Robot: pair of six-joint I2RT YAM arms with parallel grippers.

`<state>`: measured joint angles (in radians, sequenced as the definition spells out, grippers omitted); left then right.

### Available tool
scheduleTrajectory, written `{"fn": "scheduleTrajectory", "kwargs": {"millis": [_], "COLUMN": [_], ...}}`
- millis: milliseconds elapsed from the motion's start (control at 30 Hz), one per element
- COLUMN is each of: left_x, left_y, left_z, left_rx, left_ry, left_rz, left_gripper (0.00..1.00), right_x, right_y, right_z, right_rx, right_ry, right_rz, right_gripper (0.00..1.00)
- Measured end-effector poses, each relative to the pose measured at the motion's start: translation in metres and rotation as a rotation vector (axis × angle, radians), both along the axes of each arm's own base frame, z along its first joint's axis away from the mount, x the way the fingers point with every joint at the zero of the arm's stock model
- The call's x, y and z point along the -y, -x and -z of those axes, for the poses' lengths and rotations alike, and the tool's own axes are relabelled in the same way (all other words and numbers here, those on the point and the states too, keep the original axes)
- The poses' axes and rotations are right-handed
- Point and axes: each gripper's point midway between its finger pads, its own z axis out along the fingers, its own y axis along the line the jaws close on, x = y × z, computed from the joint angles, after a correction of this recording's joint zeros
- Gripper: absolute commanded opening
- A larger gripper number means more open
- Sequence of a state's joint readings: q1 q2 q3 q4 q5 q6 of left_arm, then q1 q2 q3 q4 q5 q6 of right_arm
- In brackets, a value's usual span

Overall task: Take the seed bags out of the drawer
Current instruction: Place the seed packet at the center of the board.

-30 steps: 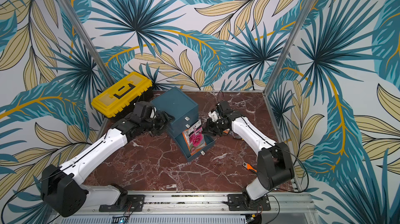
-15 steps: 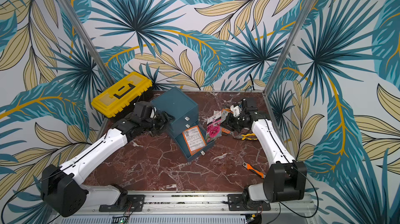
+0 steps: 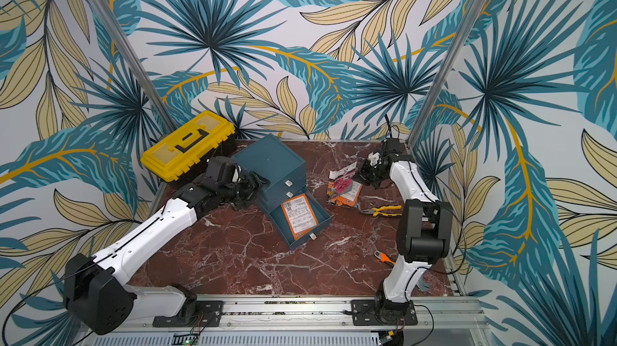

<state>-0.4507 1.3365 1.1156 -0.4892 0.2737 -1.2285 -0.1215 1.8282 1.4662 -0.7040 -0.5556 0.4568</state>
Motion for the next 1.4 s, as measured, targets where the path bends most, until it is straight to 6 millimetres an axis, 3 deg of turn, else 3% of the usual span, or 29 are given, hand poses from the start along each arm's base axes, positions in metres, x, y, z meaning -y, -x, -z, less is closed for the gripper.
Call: {"fn": "scheduleTrajectory", "kwargs": {"millis": [367, 567, 633, 800, 900, 1100, 1267, 1400], "left_x": [0.001, 0.001, 0.001, 0.001, 0.001, 0.001, 0.000, 0.000], "left_y": [-0.002, -0.002, -0.002, -0.002, -0.002, -0.002, -0.002, -0.002], "left_z": [0.001, 0.001, 0.001, 0.001, 0.001, 0.001, 0.001, 0.001], "left_rx": [0.000, 0.000, 0.000, 0.000, 0.001, 0.002, 0.002, 0.004], "left_ry": [0.002, 0.002, 0.002, 0.001, 0.000, -0.001, -0.001, -0.003], "left_rz": [-0.001, -0.001, -0.001, -0.001, -0.001, 0.000, 0.000, -0.002], "left_gripper": [0.71, 0.71, 0.71, 0.71, 0.71, 0.71, 0.71, 0.71], "right_x": [0.043, 0.054, 0.058, 0.065, 0.063, 0.037, -0.015, -0.065], "right_y": [-0.005, 0.013, 0.017, 0.026, 0.033, 0.047, 0.066, 0.084], "right_z": [0.025, 0.049, 0.054, 0.059, 0.050, 0.005, -0.024, -0.030], "right_rx": [-0.025, -0.082, -0.093, -0.107, -0.089, 0.031, 0.120, 0.148], "right_ry": [0.011, 0.043, 0.059, 0.108, 0.117, 0.134, 0.139, 0.144], "right_rz": [0.070, 0.073, 0.075, 0.077, 0.072, 0.008, -0.122, -0.248], "right_gripper": [0.00, 0.36, 0.43, 0.47, 0.48, 0.48, 0.48, 0.48]}}
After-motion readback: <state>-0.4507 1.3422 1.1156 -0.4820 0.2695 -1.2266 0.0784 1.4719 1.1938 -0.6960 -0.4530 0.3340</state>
